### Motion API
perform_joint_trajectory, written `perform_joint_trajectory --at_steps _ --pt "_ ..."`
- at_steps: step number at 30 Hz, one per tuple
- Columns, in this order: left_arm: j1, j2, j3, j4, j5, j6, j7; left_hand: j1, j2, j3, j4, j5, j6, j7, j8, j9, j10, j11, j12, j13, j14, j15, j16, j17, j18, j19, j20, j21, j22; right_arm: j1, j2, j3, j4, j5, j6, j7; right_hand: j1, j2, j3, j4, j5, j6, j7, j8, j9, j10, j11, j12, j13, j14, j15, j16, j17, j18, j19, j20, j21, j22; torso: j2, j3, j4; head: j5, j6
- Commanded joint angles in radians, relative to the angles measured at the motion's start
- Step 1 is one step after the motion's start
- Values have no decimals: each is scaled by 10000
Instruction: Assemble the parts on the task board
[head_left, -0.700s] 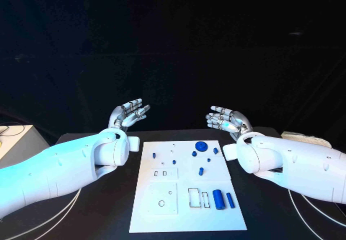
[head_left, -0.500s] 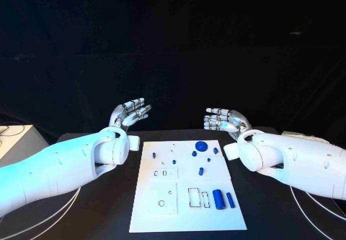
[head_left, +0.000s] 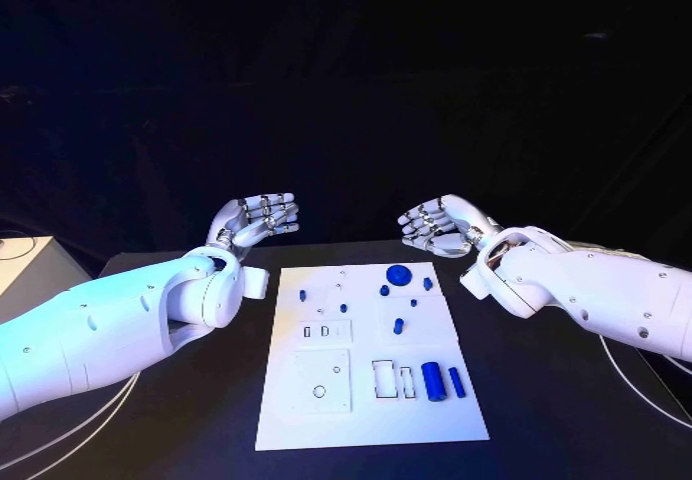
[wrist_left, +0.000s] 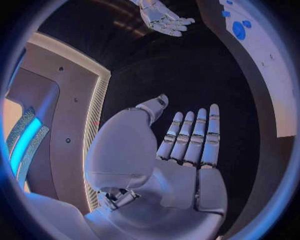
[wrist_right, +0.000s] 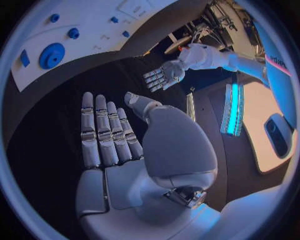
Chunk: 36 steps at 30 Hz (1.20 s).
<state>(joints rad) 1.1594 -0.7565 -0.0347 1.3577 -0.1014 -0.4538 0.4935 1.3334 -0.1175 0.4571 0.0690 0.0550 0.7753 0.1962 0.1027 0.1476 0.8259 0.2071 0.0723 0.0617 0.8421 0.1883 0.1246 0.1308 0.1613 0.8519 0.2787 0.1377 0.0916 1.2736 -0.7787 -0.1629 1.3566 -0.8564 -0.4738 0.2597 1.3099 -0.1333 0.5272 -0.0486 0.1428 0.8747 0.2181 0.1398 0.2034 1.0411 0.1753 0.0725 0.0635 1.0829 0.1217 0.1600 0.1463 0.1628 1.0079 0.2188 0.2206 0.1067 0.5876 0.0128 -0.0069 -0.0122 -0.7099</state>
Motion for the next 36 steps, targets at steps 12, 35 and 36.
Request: perform_joint_trajectory --at_steps 12,35,36 --pt "-6 -1116 9 1680 -1153 1369 -589 -49 -480 411 80 33 1393 162 618 150 2626 -633 202 163 3011 -1211 4726 4024 125 2280 -1288 4996 2989 128 13 8 320 -5844 843 -2654 382 -885 185 460 350 1604 -603 371 169 2331 -954 -113 127 3971 -1296 4001 3603 9 2740 -1411 5131 3717 716 -15 296 -249 275" --pt "-1 -1736 48 2653 -1253 2084 -916 -177 -692 986 63 24 1792 -170 1179 613 3829 -1030 486 631 3840 -1578 8397 6418 -448 3661 -1481 11238 9250 70 252 6 334 -7325 1770 -3928 2 -1469 609 1154 66 966 -557 144 734 1551 -814 -112 27 4156 -1150 10804 9382 -1226 4782 -1116 12228 12701 1291 -67 488 -504 188" --pt "0 -1738 48 2651 -1261 2098 -922 -183 -690 978 56 24 1781 -178 1193 630 3854 -1042 521 665 3955 -1590 8568 6615 -479 3759 -1495 11358 9415 62 258 6 341 -7347 1796 -3948 -3 -1470 599 1160 61 969 -558 146 738 1538 -813 -113 27 4154 -1149 10812 9380 -1225 4781 -1115 12229 12702 1301 -67 491 -492 182"
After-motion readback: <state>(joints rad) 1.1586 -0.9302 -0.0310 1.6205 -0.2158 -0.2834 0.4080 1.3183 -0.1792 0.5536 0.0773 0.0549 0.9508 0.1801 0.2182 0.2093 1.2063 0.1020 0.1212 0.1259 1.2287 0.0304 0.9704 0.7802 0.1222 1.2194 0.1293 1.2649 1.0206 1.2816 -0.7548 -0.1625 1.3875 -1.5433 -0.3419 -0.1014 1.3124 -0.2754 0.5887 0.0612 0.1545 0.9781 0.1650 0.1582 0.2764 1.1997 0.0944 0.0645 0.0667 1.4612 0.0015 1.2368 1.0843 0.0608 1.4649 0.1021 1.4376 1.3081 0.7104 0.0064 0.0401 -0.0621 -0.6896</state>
